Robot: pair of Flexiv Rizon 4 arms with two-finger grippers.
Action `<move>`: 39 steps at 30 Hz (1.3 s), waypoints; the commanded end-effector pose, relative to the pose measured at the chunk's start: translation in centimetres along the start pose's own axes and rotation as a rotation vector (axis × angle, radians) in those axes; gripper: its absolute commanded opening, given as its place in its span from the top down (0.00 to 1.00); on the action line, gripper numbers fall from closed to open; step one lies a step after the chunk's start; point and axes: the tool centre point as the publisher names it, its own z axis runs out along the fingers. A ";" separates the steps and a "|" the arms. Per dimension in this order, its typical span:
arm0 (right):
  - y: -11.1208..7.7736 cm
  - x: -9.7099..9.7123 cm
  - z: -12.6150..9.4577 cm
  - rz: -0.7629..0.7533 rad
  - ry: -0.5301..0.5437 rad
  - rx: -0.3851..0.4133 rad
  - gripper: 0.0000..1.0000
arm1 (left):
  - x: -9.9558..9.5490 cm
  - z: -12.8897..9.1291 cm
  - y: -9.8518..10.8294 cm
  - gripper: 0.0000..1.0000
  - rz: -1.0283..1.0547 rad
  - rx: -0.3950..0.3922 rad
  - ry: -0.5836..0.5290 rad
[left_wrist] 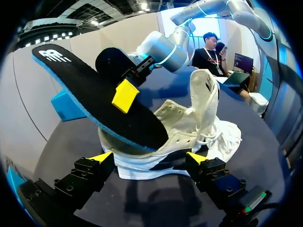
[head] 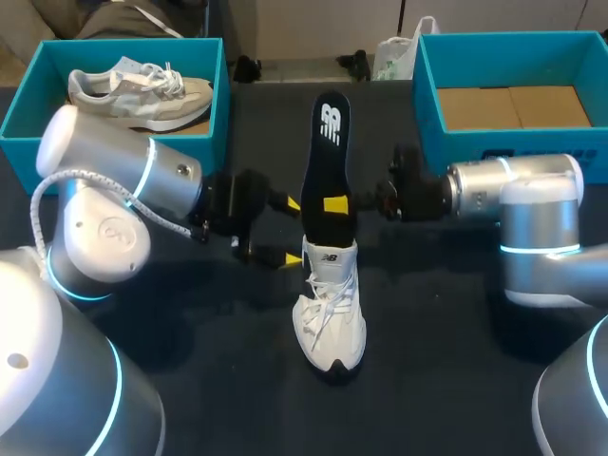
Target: Take the shoe out of the shoebox, open the shoe tongue, remove and reinsert the insole, then place the shoe into the shoebox
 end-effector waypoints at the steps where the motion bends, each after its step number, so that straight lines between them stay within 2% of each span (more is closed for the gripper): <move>1: -0.7 0.0 0.1 0.007 -0.005 -0.005 1.00 | 0.2 -0.2 0.0 0.00 0.000 -0.003 -0.010; 29: -4.9 1.3 0.9 0.119 -0.030 0.037 1.00 | -0.2 -0.4 0.2 0.00 0.014 -0.014 0.000; 34: -5.0 1.4 0.7 0.127 -0.037 0.036 1.00 | -0.2 -0.4 0.2 0.00 0.014 -0.014 0.000; 37: -4.5 1.3 0.4 0.111 -0.047 0.032 1.00 | -0.2 -0.4 0.2 0.00 0.014 -0.014 0.000; 39: -4.0 1.3 0.2 0.100 -0.052 0.034 0.79 | -0.2 -0.4 0.2 0.00 0.014 -0.014 0.000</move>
